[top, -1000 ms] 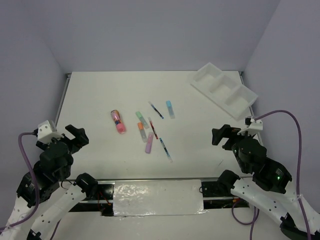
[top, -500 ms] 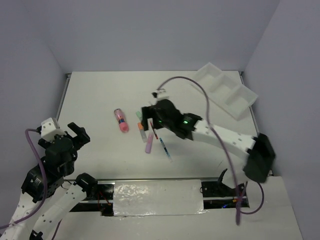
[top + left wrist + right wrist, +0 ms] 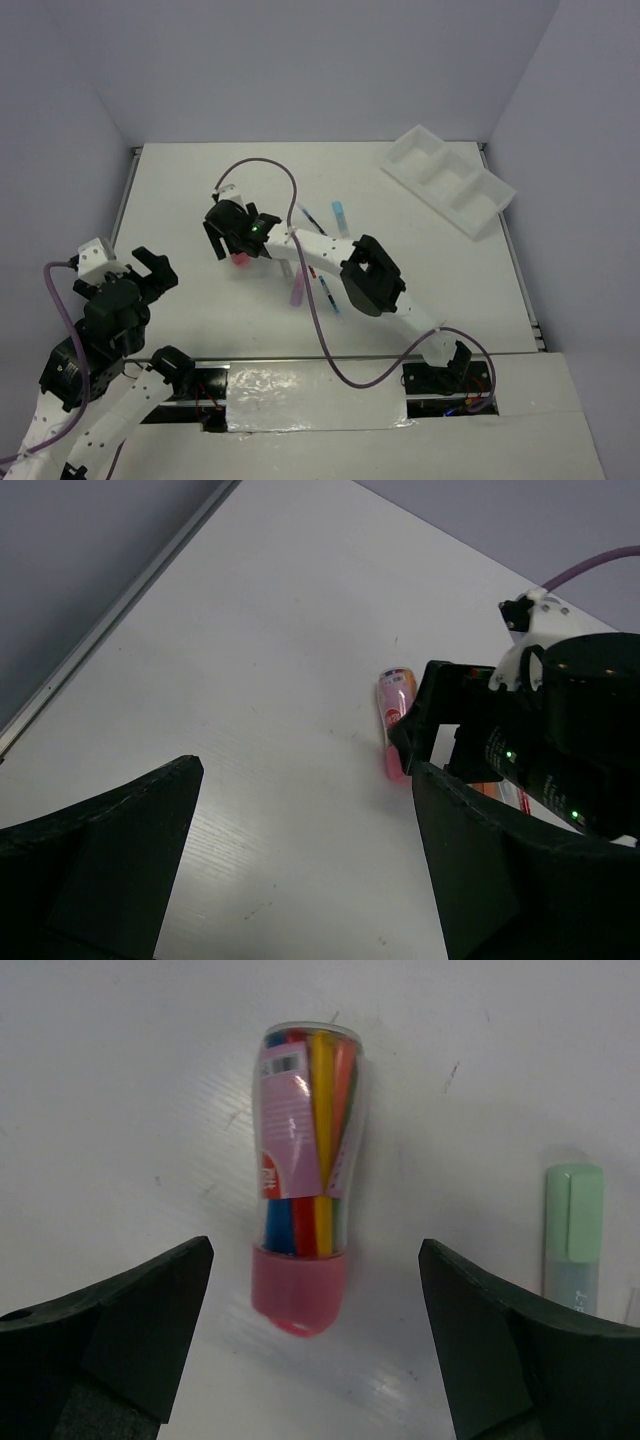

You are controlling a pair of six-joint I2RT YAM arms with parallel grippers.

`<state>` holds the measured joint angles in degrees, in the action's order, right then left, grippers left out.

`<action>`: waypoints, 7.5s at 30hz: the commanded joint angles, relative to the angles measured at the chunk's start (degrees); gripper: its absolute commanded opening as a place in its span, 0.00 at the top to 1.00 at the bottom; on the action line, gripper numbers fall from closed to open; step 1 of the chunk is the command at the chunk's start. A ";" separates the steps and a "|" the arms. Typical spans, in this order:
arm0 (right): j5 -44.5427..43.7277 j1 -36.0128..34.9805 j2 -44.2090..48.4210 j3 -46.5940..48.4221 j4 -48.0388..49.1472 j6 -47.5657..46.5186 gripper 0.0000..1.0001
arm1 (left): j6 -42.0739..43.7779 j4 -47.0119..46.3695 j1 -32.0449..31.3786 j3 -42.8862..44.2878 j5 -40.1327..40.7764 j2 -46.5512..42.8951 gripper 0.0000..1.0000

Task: Sort the stationery into containers
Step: Pick up the stationery from the center of the board, then place the stationery in the storage box, then pick up the pen from the center of the board, then place the pen in the storage box, then pick up the pen from the center of the board.

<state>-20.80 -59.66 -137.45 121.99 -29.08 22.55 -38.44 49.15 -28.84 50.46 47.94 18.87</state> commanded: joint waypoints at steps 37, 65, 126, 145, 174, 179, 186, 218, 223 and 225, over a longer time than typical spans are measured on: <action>11.40 48.47 33.83 -27.26 -2.15 -6.09 1.00 | 6.35 -6.34 1.24 -1.41 -6.71 0.37 0.01; 2.17 71.70 26.72 -26.64 -0.97 -8.39 0.86 | 10.05 -9.59 0.54 -2.29 -14.98 5.12 0.01; 9.80 30.74 12.38 -27.51 -1.25 -10.59 0.58 | 9.87 -8.98 0.63 -1.85 -14.19 8.90 0.01; 4.81 49.89 16.52 -17.62 7.12 1.18 0.97 | 10.22 -9.51 0.54 -2.20 -15.07 7.05 0.01; 4.17 54.14 5.49 9.26 0.34 -5.83 0.00 | 11.37 -10.30 0.54 -2.29 -17.45 9.52 0.01; 5.68 42.28 21.23 -11.22 5.34 -14.01 0.00 | 11.02 -10.03 0.98 -2.12 -16.39 9.43 0.01; 11.37 26.46 26.26 -19.05 2.34 -9.19 0.27 | 10.05 -9.16 1.42 -2.03 -14.55 9.78 0.01; 14.03 12.81 1.31 -10.91 -0.89 -13.76 0.51 | 9.96 -9.07 1.95 -2.03 -14.28 9.52 0.01; 21.64 11.93 2.17 -11.41 3.48 -13.84 1.00 | 10.13 -9.24 1.86 -2.03 -14.54 9.51 0.01; 32.89 12.55 5.85 -13.88 12.70 -13.40 1.00 | 10.31 -9.50 1.94 -2.12 -14.98 9.87 0.01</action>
<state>0.03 -46.63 -135.41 109.82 -25.54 9.02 -28.67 41.89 -27.24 48.36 33.15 28.34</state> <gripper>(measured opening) 0.323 0.994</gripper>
